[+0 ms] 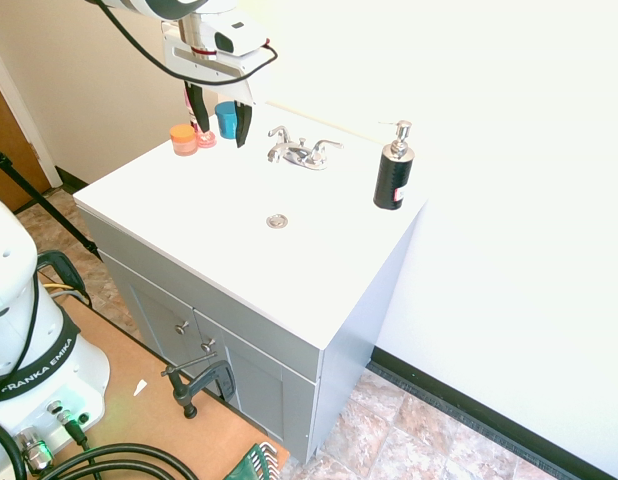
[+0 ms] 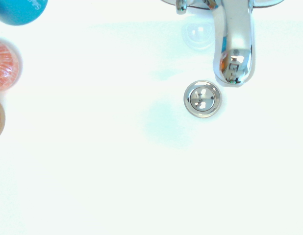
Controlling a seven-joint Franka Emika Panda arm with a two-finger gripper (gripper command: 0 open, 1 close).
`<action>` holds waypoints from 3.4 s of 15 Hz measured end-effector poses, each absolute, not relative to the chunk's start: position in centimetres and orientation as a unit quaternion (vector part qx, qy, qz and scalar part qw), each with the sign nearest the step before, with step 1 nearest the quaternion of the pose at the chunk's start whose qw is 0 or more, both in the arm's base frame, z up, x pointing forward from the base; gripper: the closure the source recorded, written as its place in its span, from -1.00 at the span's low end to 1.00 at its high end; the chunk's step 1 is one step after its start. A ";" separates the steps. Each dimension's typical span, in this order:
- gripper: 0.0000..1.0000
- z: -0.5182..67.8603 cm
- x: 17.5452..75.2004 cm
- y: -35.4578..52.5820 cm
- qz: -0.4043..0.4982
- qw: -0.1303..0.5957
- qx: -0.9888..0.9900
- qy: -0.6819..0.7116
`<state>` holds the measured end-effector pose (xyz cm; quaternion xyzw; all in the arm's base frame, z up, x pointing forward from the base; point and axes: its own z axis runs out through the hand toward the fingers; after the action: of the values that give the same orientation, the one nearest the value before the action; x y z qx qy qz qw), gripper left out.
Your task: Turn off the hot water
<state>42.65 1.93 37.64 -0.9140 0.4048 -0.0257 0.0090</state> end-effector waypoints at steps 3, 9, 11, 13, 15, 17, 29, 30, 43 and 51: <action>-1.00 37.3 42.9 2.4 -0.030 0.008 -0.913 0.407; -1.00 36.5 49.2 4.2 -0.156 -0.026 -0.863 0.481; -1.00 35.9 51.3 3.7 -0.190 -0.046 -0.848 0.493; -1.00 35.0 52.9 4.1 -0.215 -0.060 -0.839 0.496; -1.00 34.1 54.3 4.3 -0.227 -0.072 -0.834 0.498; -1.00 33.1 55.4 4.0 -0.228 -0.088 -0.833 0.497; -1.00 29.8 55.6 4.6 -0.184 -0.104 -0.838 0.503; -1.00 29.8 55.7 4.8 -0.183 -0.102 -0.838 0.504; -1.00 29.6 59.9 7.4 -0.177 -0.090 -0.843 0.499; -1.00 34.3 56.8 2.3 -0.120 -0.067 -0.862 0.489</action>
<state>56.79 2.29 34.31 -0.8617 0.4887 -0.1196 -0.0665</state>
